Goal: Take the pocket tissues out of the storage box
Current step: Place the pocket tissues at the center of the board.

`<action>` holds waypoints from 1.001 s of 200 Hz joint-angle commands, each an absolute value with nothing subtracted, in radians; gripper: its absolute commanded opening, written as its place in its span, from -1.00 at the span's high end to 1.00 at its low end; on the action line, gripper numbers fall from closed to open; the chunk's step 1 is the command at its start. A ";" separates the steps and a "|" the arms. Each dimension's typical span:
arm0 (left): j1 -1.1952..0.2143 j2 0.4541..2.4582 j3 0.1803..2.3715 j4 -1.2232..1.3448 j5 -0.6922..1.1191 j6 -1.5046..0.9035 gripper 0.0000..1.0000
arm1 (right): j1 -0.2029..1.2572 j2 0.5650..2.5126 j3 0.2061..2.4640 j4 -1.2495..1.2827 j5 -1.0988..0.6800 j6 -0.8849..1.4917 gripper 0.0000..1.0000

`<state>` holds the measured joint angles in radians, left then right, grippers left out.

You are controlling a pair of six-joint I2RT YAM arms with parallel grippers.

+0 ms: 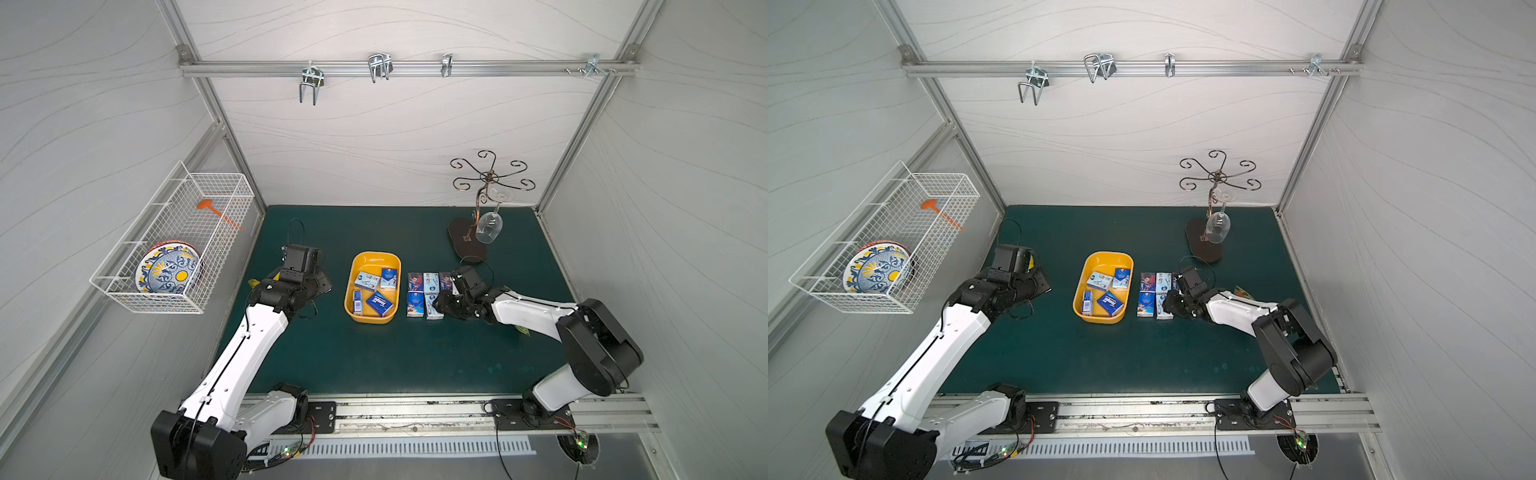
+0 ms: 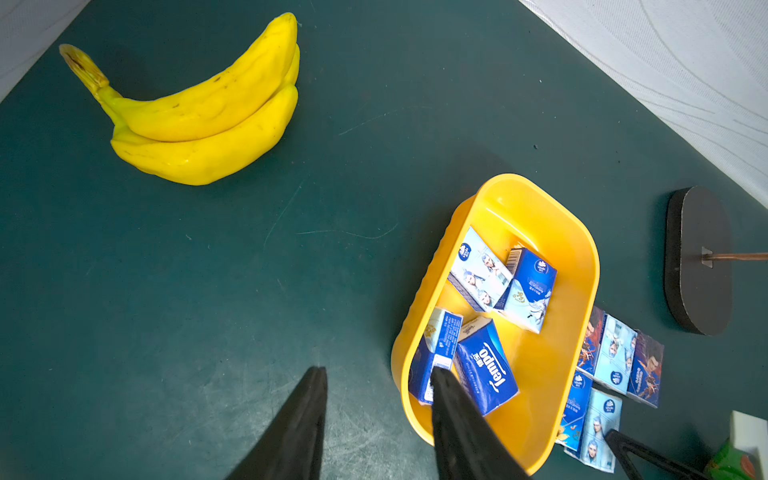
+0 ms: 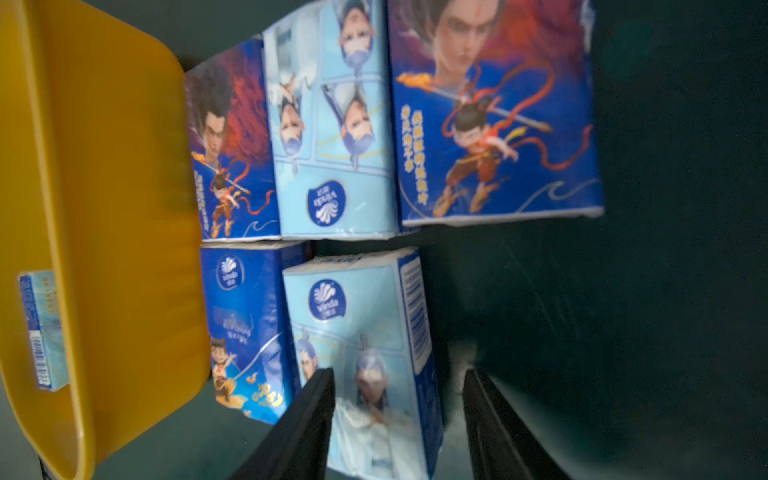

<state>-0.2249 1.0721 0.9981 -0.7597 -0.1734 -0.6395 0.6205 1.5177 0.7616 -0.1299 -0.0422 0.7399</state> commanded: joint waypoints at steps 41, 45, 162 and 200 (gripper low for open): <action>-0.227 1.049 1.019 -0.749 -0.189 -0.629 0.10 | 0.684 1.425 0.889 -0.306 0.047 0.646 -0.11; -0.227 1.050 1.019 -0.750 -0.187 -0.629 0.10 | 0.688 1.429 0.893 -0.312 0.053 0.643 -0.11; -0.258 1.034 1.005 -0.760 -0.197 -0.631 0.10 | 0.697 1.570 0.799 -0.208 0.082 0.650 0.07; -0.259 1.040 1.000 -0.758 -0.195 -0.634 0.10 | 0.695 1.606 0.785 -0.153 0.046 0.686 0.07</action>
